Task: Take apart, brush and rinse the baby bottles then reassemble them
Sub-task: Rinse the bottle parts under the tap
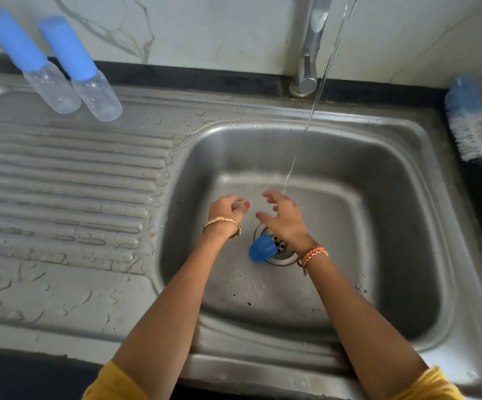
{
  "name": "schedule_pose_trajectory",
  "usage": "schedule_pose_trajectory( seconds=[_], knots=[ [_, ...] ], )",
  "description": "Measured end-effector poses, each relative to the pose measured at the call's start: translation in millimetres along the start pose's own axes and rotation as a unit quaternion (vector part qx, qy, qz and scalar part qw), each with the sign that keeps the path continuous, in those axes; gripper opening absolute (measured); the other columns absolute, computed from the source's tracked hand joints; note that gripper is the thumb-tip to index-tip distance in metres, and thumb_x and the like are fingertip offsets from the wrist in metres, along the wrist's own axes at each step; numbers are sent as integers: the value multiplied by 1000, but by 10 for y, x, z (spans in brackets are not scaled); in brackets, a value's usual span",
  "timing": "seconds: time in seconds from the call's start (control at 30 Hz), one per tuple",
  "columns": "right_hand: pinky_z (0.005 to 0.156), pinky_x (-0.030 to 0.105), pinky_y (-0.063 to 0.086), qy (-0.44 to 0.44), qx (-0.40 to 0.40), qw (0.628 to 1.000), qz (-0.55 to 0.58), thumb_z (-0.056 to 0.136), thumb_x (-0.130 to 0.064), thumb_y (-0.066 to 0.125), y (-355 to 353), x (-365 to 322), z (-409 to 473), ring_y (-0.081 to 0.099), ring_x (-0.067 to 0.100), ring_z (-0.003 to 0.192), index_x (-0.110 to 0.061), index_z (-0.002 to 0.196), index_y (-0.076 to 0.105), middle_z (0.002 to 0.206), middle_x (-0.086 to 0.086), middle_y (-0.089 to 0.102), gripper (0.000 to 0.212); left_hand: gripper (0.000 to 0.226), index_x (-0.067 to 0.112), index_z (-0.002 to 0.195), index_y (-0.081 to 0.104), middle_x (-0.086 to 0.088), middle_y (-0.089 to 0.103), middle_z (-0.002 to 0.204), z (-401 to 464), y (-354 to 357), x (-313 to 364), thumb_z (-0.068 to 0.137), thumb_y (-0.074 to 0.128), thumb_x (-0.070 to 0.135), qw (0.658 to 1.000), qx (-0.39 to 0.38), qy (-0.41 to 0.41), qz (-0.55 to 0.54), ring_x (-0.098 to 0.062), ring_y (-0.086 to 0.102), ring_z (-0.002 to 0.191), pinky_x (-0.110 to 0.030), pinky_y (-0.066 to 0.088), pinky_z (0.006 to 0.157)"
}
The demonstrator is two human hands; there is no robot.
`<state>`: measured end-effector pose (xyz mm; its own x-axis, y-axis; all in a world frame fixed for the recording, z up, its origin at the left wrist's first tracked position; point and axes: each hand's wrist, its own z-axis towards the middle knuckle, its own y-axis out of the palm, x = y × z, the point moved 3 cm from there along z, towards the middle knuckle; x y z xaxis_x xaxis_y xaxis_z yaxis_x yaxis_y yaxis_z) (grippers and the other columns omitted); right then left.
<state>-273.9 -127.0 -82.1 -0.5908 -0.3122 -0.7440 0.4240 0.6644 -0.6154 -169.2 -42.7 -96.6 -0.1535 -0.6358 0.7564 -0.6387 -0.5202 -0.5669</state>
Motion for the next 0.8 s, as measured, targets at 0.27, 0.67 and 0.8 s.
schedule_pose_trajectory(
  seconds=[0.27,0.67,0.8],
  knots=[
    [70,14,45,-95,200,961,166,88,-17,61,-681,-323,-56,58,10,85,-21,86,67,88,-8,59,7,14,11,86,60,-3,67,73,-33,150,875,94,50,15,866,-140,-43,-479,-12,64,67,-19,56,65],
    [79,45,44,-205,294,916,-179,90,-47,34,-1140,-494,285,50,33,108,-17,101,68,117,13,54,47,24,10,78,59,-3,61,66,240,194,1543,95,49,26,852,-161,-46,-496,-15,58,61,-25,50,58],
    [85,42,40,-199,281,921,-181,90,-49,28,-1125,-411,332,47,32,113,-18,111,66,121,13,53,53,18,8,83,63,0,68,70,291,171,1529,94,50,14,837,-153,4,-526,-9,64,64,-19,55,60]
  ],
)
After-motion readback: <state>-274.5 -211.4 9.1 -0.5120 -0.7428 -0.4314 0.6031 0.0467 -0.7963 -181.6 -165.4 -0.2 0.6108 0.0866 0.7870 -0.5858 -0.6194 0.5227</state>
